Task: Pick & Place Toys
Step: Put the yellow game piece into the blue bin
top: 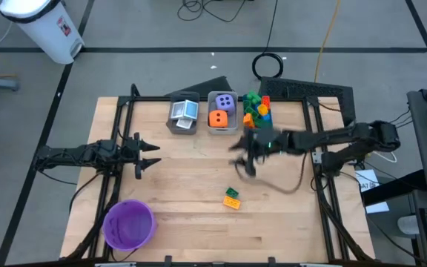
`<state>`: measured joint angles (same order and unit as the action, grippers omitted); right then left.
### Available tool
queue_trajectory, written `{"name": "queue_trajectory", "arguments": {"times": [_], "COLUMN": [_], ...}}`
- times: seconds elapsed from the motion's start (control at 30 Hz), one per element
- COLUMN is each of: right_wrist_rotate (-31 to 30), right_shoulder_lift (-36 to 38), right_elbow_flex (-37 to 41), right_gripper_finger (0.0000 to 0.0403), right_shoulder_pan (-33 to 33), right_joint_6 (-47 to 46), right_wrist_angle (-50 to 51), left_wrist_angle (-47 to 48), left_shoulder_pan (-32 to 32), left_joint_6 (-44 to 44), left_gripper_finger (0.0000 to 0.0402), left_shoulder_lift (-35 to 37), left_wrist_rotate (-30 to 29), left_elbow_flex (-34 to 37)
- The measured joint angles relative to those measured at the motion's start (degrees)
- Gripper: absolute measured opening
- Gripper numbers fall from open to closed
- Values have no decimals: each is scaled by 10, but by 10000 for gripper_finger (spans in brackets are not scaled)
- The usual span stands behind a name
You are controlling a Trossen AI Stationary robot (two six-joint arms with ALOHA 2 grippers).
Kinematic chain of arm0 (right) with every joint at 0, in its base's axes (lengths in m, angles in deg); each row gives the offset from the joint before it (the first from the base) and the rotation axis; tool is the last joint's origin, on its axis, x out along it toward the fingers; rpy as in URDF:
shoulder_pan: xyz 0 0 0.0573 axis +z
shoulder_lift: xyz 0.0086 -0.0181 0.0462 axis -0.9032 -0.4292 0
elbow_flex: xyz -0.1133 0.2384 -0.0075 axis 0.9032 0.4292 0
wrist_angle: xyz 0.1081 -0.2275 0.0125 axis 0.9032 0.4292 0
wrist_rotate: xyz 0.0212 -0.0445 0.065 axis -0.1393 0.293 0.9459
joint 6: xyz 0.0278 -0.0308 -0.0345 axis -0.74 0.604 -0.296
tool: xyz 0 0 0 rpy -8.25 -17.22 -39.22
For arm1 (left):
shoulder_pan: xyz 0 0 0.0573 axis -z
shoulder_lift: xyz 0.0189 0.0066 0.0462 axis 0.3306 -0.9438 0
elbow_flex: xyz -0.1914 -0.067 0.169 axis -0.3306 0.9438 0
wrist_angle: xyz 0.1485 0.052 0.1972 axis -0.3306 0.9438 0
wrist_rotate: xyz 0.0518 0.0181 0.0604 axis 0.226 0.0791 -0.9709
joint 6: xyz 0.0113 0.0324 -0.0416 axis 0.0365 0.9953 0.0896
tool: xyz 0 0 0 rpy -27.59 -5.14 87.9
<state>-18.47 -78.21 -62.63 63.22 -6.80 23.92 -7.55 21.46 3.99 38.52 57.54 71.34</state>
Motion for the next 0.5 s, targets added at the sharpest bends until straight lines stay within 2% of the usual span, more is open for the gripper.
{"name": "queue_trajectory", "arguments": {"times": [0.23,0.37,0.5], "right_wrist_rotate": [-71,-93,-142], "right_shoulder_lift": [-75,-132,-196], "right_elbow_flex": [0,1,0], "right_gripper_finger": [249,244,240], "right_shoulder_pan": [147,195,224], "right_joint_6": [1,0,-16], "right_wrist_angle": [-5,-34,-90], "left_wrist_angle": [0,0,0], "left_shoulder_pan": [0,0,0], "left_joint_6": [0,0,0], "left_gripper_finger": [246,246,246], "left_shoulder_lift": [0,0,0], "left_wrist_rotate": [0,0,0], "left_elbow_flex": [0,0,0]}}
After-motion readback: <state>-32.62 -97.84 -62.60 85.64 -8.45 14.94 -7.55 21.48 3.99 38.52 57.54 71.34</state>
